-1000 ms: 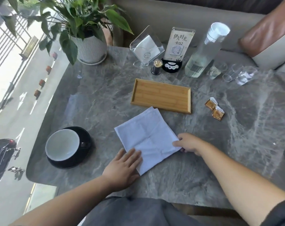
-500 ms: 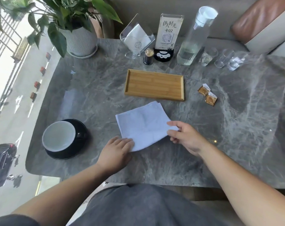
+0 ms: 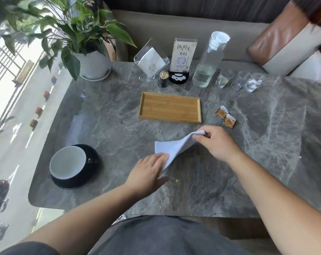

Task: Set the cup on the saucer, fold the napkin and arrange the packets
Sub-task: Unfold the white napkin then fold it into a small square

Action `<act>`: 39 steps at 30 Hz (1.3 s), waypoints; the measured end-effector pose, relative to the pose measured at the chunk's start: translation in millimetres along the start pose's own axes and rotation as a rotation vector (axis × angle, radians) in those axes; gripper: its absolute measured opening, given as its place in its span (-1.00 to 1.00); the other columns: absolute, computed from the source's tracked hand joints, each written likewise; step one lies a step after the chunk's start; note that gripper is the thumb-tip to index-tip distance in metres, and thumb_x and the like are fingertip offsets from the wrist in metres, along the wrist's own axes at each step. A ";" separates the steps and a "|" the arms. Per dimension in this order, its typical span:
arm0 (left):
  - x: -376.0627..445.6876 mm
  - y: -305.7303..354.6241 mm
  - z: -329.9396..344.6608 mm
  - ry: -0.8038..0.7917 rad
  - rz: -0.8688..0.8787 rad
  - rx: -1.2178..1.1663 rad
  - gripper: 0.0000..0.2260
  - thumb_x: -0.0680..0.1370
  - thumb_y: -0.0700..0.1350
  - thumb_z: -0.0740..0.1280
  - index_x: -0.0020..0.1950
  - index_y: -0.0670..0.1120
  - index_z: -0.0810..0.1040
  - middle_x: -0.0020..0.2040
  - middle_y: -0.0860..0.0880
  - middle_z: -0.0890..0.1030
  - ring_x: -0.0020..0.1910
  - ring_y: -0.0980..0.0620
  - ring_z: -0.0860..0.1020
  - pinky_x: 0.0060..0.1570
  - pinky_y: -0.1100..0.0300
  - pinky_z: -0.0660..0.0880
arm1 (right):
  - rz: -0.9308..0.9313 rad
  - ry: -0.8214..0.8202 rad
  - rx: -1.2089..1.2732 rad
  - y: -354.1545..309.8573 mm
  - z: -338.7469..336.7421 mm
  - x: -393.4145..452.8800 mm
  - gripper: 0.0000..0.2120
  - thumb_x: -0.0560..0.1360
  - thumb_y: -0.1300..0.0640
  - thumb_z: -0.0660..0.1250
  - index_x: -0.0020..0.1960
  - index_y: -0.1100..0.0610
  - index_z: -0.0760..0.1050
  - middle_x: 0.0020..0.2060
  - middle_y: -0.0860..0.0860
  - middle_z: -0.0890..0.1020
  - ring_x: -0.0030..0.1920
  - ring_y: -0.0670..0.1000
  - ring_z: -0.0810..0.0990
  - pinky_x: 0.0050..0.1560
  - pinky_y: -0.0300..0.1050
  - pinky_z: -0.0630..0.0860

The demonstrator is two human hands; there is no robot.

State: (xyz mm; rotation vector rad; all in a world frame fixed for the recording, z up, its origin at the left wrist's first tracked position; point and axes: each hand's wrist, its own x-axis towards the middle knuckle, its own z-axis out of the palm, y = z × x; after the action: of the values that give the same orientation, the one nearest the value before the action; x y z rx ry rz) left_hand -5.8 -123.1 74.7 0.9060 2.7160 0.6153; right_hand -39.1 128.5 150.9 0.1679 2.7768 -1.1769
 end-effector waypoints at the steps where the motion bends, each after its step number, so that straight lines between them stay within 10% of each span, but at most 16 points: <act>1: 5.6 1.6 0.6 0.100 -0.030 -0.051 -0.64 0.53 -0.04 0.35 0.30 -0.12 0.49 0.17 -0.15 0.57 0.10 -0.20 0.54 0.00 0.00 0.48 | 0.002 0.002 -0.005 -1.4 -3.8 -0.6 -0.86 0.45 0.00 0.37 -0.26 0.01 0.56 -0.44 -0.11 0.53 -0.38 -0.16 0.43 -0.30 -0.19 0.36; 4: 16.0 -10.8 -19.4 0.336 -0.072 -0.250 -0.91 0.54 -0.17 0.35 -0.01 -0.11 0.62 -0.20 -0.09 0.61 -0.23 -0.15 0.58 -0.30 0.08 0.44 | -0.017 0.063 -0.062 2.0 -20.8 -2.0 -0.80 0.46 0.02 0.38 -0.32 0.02 0.51 -0.37 -0.09 0.43 -0.38 -0.15 0.39 -0.34 -0.38 0.28; 9: 39.2 -31.8 -76.7 0.394 -0.078 -0.382 -0.89 0.54 -0.10 0.38 -0.10 -0.15 0.59 -0.24 -0.04 0.65 -0.25 0.03 0.61 -0.21 0.11 0.49 | -0.047 0.095 -0.017 9.6 -46.9 9.4 -0.86 0.46 0.14 0.42 -0.26 0.01 0.53 -0.15 -0.02 0.53 -0.18 -0.08 0.50 -0.08 -0.32 0.37; 14: 82.0 -33.4 -118.8 0.400 -0.099 -0.519 -0.77 0.57 -0.07 0.34 -0.29 0.03 0.44 -0.41 0.09 0.40 -0.41 0.22 0.33 -0.35 0.28 0.33 | -0.002 0.117 0.208 10.0 -55.0 37.1 -0.89 0.46 0.15 0.41 -0.21 0.00 0.53 -0.41 -0.19 0.59 -0.38 -0.24 0.45 -0.31 -0.38 0.37; 23: 91.4 -43.4 -137.0 0.496 -0.001 -0.323 -0.82 0.55 -0.02 0.34 -0.14 -0.12 0.58 -0.32 -0.02 0.56 -0.33 0.11 0.47 -0.31 0.28 0.36 | -0.167 0.174 0.071 7.6 -69.1 48.5 -0.96 0.47 0.08 0.39 -0.14 -0.04 0.59 -0.42 -0.26 0.56 -0.39 -0.23 0.45 -0.35 -0.40 0.33; 31: 1.9 -62.7 -11.0 0.118 0.143 -0.073 -0.76 0.50 -0.06 0.26 -0.05 -0.13 0.67 -0.02 -0.07 0.70 -0.09 -0.08 0.68 -0.12 0.09 0.59 | -0.337 -0.159 -0.389 85.3 22.5 -28.1 -0.94 0.43 0.24 0.44 -0.10 0.19 0.66 -0.14 0.06 0.69 -0.09 0.16 0.61 -0.02 0.02 0.53; 39: -32.8 -63.0 30.8 0.030 0.118 0.008 -0.80 0.46 -0.04 0.24 -0.11 -0.06 0.65 0.00 0.05 0.68 0.09 -0.03 0.63 -0.02 0.10 0.55 | -0.235 -0.288 -0.342 109.6 60.3 -61.8 -0.94 0.49 0.19 0.32 -0.08 0.12 0.56 -0.05 -0.01 0.62 0.05 0.07 0.52 0.08 0.01 0.47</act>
State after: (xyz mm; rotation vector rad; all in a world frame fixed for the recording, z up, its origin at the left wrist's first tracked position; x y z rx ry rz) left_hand -2.9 -178.9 21.0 1.0732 2.7084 0.6460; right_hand 42.3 157.4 41.4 -0.3396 2.7302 -0.6776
